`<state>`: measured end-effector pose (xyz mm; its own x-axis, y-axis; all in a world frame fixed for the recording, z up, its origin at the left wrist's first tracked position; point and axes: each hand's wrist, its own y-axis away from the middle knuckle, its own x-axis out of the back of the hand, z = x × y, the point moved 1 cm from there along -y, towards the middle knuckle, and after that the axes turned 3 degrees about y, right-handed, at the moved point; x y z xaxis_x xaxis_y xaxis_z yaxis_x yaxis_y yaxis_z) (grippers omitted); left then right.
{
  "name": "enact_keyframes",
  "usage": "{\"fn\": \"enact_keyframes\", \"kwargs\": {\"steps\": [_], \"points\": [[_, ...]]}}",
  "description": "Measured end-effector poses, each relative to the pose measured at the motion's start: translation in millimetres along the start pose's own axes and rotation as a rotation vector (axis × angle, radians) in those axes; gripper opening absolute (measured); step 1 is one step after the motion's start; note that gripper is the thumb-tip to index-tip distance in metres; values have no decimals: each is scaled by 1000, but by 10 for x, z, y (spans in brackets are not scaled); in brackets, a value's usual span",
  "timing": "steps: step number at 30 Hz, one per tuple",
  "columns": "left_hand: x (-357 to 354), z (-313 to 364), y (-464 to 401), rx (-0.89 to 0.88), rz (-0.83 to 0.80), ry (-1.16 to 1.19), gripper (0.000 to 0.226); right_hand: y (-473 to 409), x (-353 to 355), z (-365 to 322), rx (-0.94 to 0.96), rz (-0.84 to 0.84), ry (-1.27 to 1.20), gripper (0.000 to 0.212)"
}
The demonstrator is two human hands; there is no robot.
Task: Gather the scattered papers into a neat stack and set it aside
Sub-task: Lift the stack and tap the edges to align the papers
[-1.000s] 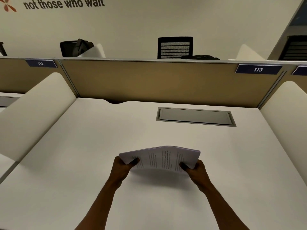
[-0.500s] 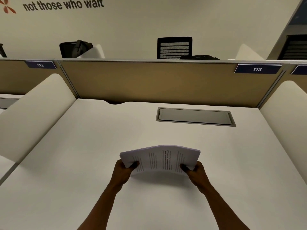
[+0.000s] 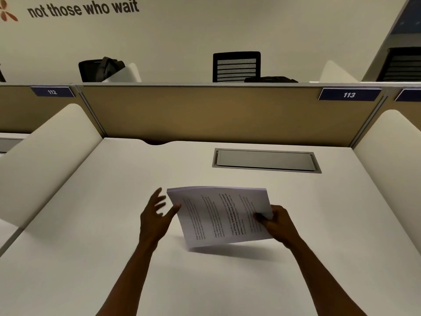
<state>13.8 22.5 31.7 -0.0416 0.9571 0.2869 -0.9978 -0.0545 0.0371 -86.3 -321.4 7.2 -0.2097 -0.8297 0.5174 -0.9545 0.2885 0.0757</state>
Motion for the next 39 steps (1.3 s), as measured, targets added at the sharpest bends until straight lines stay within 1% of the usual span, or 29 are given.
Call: {"fn": "enact_keyframes", "kwargs": {"steps": [2,3,5,6,8,9,11,12,13,15,17,18,19,20,21,23,24,25,26,28,29,31,33,35,37,39], "points": [[2,192,-44,-166,25,-147,88,-39,46,-74,29,-5,32,9],[-7,305,-58,-260,9,-217,88,-53,64,-123,47,-16,53,10],[-59,532,-66,-420,-78,-347,84,-85,95,-231,85,-43,102,12],[-102,633,-65,-480,-134,-407,82,-99,110,-291,105,-55,129,17],[-197,803,-62,-552,-239,-487,79,-120,138,-430,151,-71,193,31],[-240,869,-67,-556,-285,-511,78,-129,154,-506,174,-80,228,37],[-298,969,-92,-511,-376,-530,74,-140,194,-662,219,-104,283,42],[-312,1002,-104,-470,-421,-516,70,-144,219,-727,244,-121,300,41],[-327,1021,-109,-432,-463,-492,63,-148,245,-783,261,-139,317,37],[-364,1025,-90,-408,-531,-458,40,-158,300,-897,272,-168,355,25],[-399,986,-53,-426,-533,-431,19,-156,349,-974,291,-189,353,27],[-403,958,-38,-421,-514,-399,16,-151,380,-1005,307,-200,338,27],[-396,930,-29,-405,-490,-359,14,-143,428,-1033,317,-207,302,20],[-373,902,-23,-385,-465,-311,13,-134,482,-1042,328,-198,222,9],[-338,873,-25,-366,-437,-255,14,-139,543,-1020,329,-154,111,12],[-250,819,-33,-327,-374,-123,16,-149,661,-900,268,-8,-207,37],[-204,796,-34,-296,-353,-50,14,-156,680,-812,231,31,-402,45],[-172,773,-30,-260,-342,26,12,-154,657,-717,197,16,-561,54],[-154,747,-22,-225,-337,96,11,-144,590,-628,164,-35,-656,65],[-156,694,-10,-163,-333,201,14,-98,377,-512,105,-187,-658,83],[-170,668,-10,-137,-332,236,14,-71,256,-492,89,-260,-642,85],[-213,611,0,-94,-335,279,14,-31,58,-512,88,-330,-669,79],[-271,551,29,-66,-346,295,14,-4,-78,-566,105,-314,-735,64],[-326,487,65,-51,-354,295,14,11,-163,-621,93,-238,-754,47],[-365,432,88,-37,-357,295,15,12,-216,-660,59,-140,-720,31],[-387,383,103,-24,-356,304,17,8,-241,-666,33,-83,-666,25]]}}
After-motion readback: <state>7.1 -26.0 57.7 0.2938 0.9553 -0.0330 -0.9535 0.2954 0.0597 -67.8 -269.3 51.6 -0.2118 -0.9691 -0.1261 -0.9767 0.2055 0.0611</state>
